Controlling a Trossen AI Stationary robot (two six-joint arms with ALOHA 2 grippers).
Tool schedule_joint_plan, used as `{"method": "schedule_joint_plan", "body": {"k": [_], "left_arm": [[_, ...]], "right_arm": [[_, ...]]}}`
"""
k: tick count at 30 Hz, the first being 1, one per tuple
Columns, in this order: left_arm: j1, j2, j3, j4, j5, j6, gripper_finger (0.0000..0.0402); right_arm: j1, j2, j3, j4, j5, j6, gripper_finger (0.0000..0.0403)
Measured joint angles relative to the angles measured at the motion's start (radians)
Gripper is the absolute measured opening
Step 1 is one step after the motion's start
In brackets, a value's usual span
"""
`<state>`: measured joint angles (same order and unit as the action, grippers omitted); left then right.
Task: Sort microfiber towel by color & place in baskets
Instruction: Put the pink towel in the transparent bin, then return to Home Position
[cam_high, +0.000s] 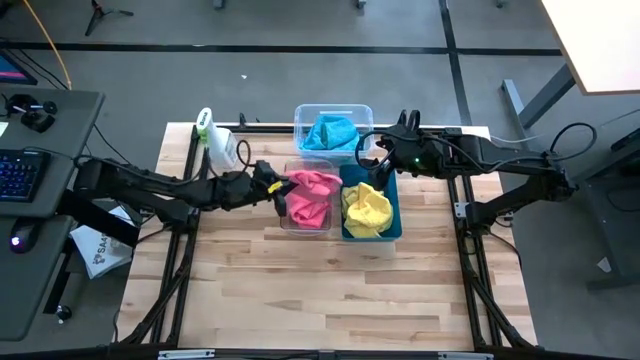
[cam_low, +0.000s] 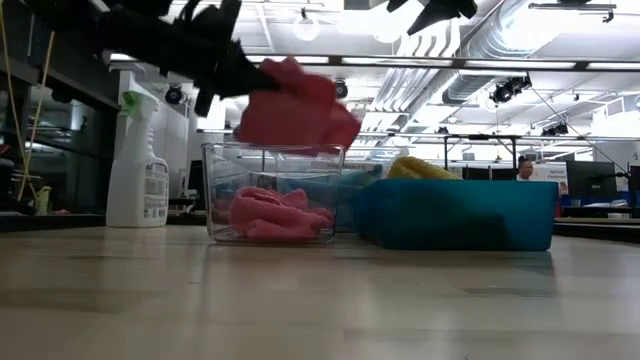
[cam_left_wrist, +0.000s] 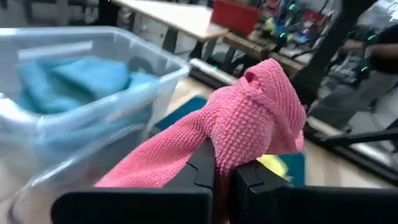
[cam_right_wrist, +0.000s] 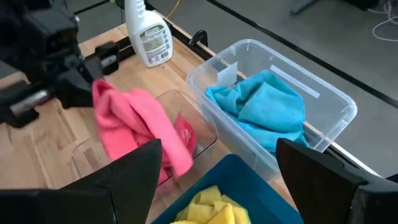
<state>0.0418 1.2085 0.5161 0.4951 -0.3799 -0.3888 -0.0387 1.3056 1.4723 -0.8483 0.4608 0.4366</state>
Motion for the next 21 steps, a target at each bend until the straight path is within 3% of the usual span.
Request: {"method": "schedule_joint_plan", "body": {"k": [5,10,21], "left_arm": [[0.002,0.036,-0.014,-0.001,-0.036,0.0,0.0003],[0.0,0.038,-0.012,-0.026,0.058,0.08,0.0028],[0.0,-0.03,0.057,-0.313,0.106,0.08,0.0181]], "right_arm": [[0.0,0.0,0.0,0.005,0.01,0.0,0.0309],[0.0,0.0,0.0,0.007,0.007,0.004,0.0309],[0.0,-0.01,0.0,0.001,0.001,0.008,0.0309]]}}
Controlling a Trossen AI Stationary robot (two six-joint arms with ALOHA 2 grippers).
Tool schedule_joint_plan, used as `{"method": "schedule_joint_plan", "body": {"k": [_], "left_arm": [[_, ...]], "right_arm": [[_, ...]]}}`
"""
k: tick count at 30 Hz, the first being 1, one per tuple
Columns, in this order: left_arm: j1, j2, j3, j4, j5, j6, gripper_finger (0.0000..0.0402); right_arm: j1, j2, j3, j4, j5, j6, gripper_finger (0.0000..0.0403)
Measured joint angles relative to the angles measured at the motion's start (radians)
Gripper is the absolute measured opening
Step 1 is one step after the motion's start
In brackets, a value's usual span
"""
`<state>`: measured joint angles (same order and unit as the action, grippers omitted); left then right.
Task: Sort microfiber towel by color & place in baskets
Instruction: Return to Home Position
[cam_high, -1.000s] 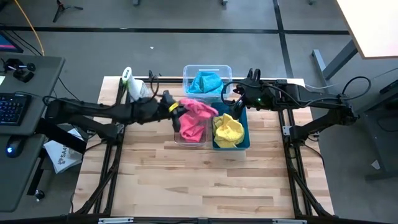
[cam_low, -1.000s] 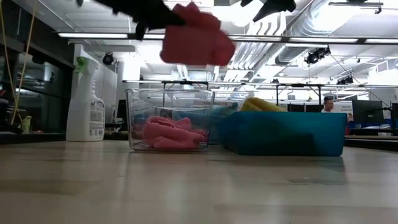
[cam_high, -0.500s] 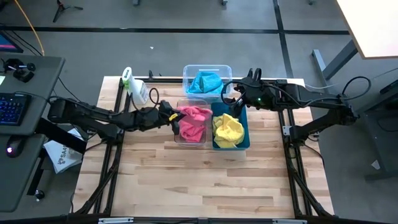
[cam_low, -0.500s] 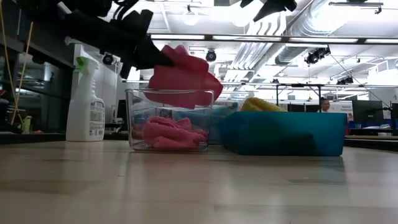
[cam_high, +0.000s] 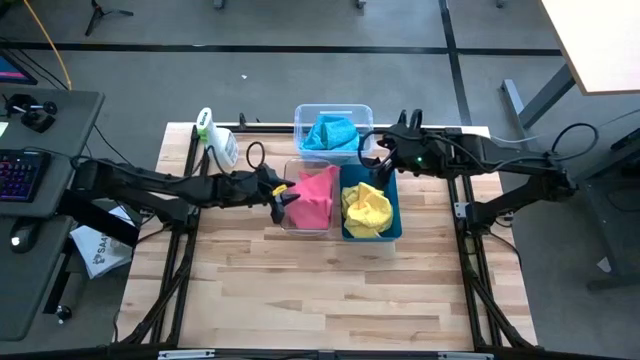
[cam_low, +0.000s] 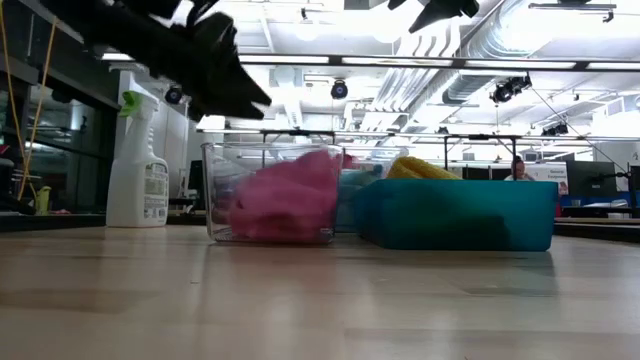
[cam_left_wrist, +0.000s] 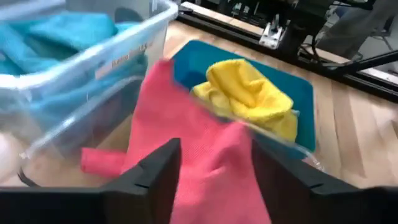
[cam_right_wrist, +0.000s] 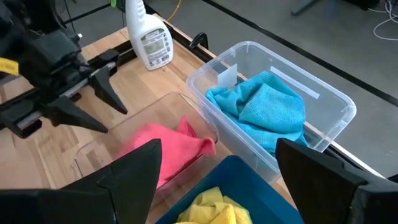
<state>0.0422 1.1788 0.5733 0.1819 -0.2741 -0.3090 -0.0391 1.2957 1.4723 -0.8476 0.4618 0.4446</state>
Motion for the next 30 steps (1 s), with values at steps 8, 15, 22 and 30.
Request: {"method": "schedule_joint_plan", "body": {"k": [8,15,22,30], "left_arm": [[-0.006,-0.145,0.219,-0.267,0.01,0.128,0.024],[-0.069,-0.419,0.133,-0.253,-0.083,0.071,0.0241],[-0.157,-0.662,-0.134,-0.019,-0.233,0.065,0.0236],[-0.132,-0.907,-0.392,0.127,-0.234,0.125,0.0125]], "right_arm": [[0.006,-0.05,0.0,-0.08,-0.019,0.016,0.0309],[0.096,-0.113,-0.03,-0.359,0.002,0.159,0.0309],[0.293,-0.307,-0.268,-0.316,0.022,0.439,0.0279],[0.426,-0.478,-0.476,-0.172,0.027,0.569,0.0076]]}}
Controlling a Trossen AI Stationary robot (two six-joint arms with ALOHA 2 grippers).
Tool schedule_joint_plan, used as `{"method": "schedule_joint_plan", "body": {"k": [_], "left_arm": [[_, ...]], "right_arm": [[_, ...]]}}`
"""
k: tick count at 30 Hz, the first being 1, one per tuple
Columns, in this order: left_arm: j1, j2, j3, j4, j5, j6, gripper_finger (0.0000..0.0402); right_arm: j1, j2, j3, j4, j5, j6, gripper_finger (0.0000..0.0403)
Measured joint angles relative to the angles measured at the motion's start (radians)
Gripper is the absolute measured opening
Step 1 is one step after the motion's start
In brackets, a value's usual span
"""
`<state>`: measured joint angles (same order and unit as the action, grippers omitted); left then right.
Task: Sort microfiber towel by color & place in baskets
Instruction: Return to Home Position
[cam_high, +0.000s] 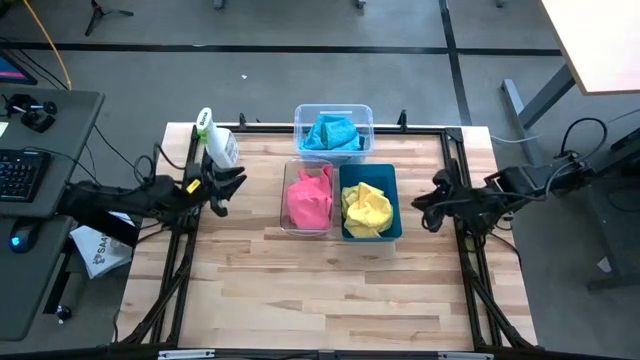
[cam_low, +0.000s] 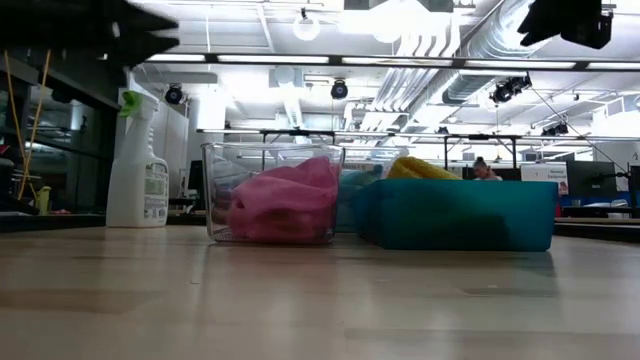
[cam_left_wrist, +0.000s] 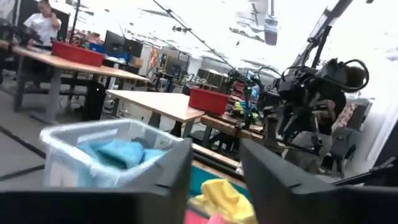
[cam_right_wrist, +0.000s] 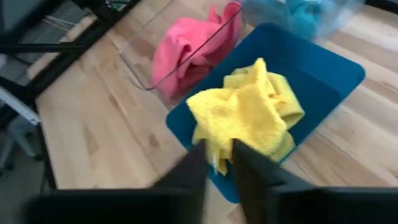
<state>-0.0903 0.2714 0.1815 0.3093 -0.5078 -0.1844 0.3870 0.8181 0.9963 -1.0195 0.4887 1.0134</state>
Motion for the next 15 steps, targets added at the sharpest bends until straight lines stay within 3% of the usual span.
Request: {"method": "schedule_joint_plan", "body": {"k": [2,5,8,11,15], "left_arm": [[0.009,-0.064,-0.05,-0.001,0.008,-0.029,0.0077],[0.013,-0.152,-0.116,0.001,0.027,-0.055,0.0014],[0.013,-0.229,-0.17,-0.004,0.021,-0.086,0.0014],[0.013,-0.27,-0.168,-0.113,0.014,-0.128,0.0005],[0.013,-0.262,-0.169,-0.158,0.02,-0.16,0.0004]], "right_arm": [[0.008,-0.016,-0.006,0.012,-0.007,-0.002,0.0021],[0.019,-0.029,-0.007,0.043,-0.016,-0.037,0.0019],[0.038,-0.028,-0.007,0.056,-0.025,-0.05,0.0007],[0.074,-0.03,-0.046,0.117,-0.032,-0.035,0.0006],[0.149,-0.047,-0.178,0.325,-0.039,-0.019,0.0002]]}}
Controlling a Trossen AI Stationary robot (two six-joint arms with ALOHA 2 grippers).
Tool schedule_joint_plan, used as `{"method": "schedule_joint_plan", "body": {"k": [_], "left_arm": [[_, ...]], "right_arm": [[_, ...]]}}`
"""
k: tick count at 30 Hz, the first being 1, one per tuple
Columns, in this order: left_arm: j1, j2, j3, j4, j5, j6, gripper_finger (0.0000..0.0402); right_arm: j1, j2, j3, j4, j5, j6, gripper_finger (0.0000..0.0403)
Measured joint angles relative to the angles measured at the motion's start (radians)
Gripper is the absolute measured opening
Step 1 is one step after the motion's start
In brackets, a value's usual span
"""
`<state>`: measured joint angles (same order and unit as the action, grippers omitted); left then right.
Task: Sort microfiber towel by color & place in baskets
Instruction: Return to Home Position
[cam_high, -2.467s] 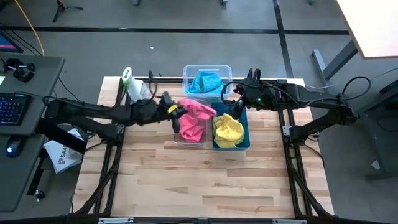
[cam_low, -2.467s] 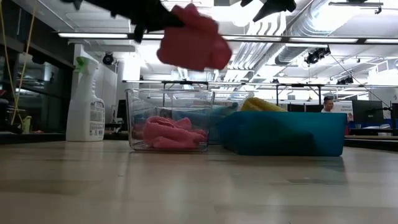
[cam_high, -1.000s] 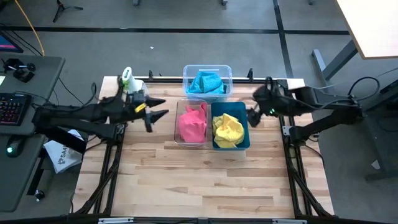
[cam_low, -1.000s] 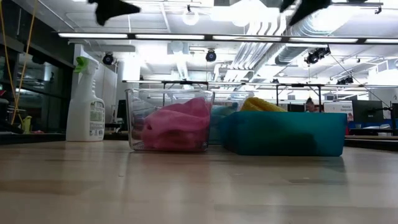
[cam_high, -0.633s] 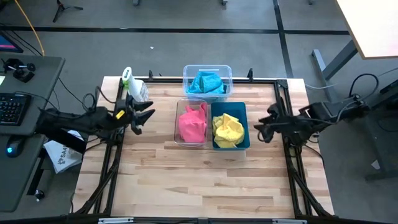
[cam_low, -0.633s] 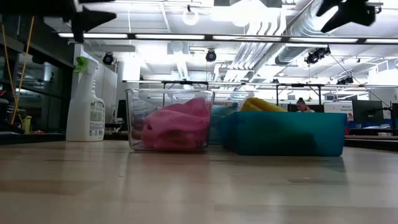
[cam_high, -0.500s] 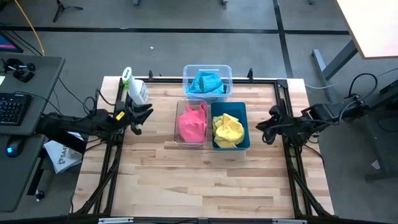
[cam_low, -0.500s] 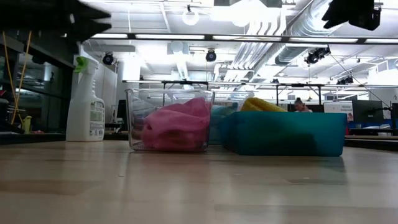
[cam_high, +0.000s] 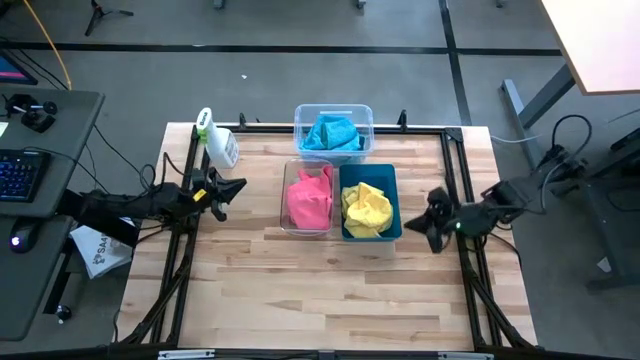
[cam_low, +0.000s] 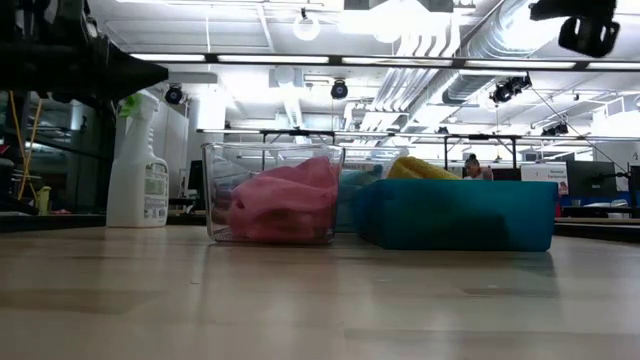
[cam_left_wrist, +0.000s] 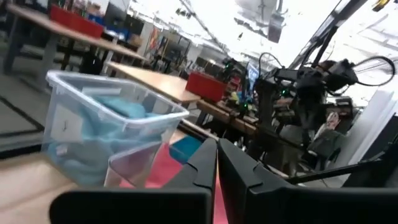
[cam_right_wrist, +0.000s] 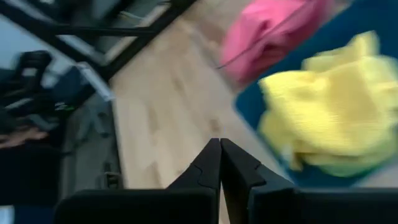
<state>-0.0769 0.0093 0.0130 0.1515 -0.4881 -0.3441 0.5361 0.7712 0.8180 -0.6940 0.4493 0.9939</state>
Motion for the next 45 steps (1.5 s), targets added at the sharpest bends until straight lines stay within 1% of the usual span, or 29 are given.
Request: {"method": "schedule_joint_plan", "body": {"k": [4,7,9,12,14,17,20,22,25,28,30,32,37,40,43,45], "left_arm": [[0.0,0.003,-0.001,-0.013,0.002,-0.021,0.0002],[0.0,0.003,0.001,-0.012,0.003,-0.021,0.0001],[0.0,0.003,0.001,-0.014,0.003,-0.021,0.0001],[0.0,0.003,0.001,-0.02,0.003,-0.021,0.0001],[0.0,0.003,0.001,-0.019,0.003,-0.02,0.0001],[0.0,0.003,0.001,-0.02,0.003,-0.02,0.0001],[0.0,0.003,0.001,-0.02,0.003,-0.02,0.0001],[0.0,0.003,0.001,-0.02,0.003,-0.02,0.0001],[0.0,0.003,0.001,-0.02,0.003,-0.02,0.0001],[0.0,0.003,0.001,-0.02,0.003,-0.02,0.0001],[0.0,0.003,0.001,-0.02,0.003,-0.02,0.0001],[0.0,0.003,0.001,-0.02,0.003,-0.02,0.0001],[0.0,0.003,0.001,-0.02,0.003,-0.02,0.0001],[0.0,0.003,0.001,-0.02,0.003,-0.02,0.0001],[0.0,0.003,0.001,-0.02,0.003,-0.02,0.0001],[0.0,0.003,0.001,-0.02,0.003,-0.02,0.0001]], "right_arm": [[0.063,-0.028,-0.163,0.227,0.024,0.002,0.0001],[0.08,-0.065,-0.261,0.357,0.053,-0.017,0.0001],[0.07,-0.102,-0.311,0.422,0.078,-0.073,0.0001],[0.002,-0.179,-0.368,0.514,0.093,-0.204,0.0],[-0.066,-0.239,-0.401,0.563,0.053,-0.299,0.0],[-0.178,-0.333,-0.453,0.602,-0.06,-0.404,0.0],[-0.259,-0.422,-0.501,0.618,-0.159,-0.472,0.0],[-0.291,-0.48,-0.545,0.644,-0.201,-0.504,0.0],[-0.316,-0.56,-0.637,0.738,-0.244,-0.533,0.0],[-0.323,-0.623,-0.731,0.878,-0.267,-0.562,0.0],[-0.322,-0.659,-0.773,0.935,-0.27,-0.588,0.0],[-0.322,-0.688,-0.805,0.951,-0.27,-0.614,0.0],[-0.322,-0.724,-0.808,0.87,-0.231,-0.738,0.0],[-0.322,-0.724,-0.808,0.814,-0.195,-0.749,0.0],[-0.322,-0.723,-0.808,0.754,-0.191,-0.748,0.0],[-0.322,-0.718,-0.808,0.744,-0.196,-0.742,0.0]]}}
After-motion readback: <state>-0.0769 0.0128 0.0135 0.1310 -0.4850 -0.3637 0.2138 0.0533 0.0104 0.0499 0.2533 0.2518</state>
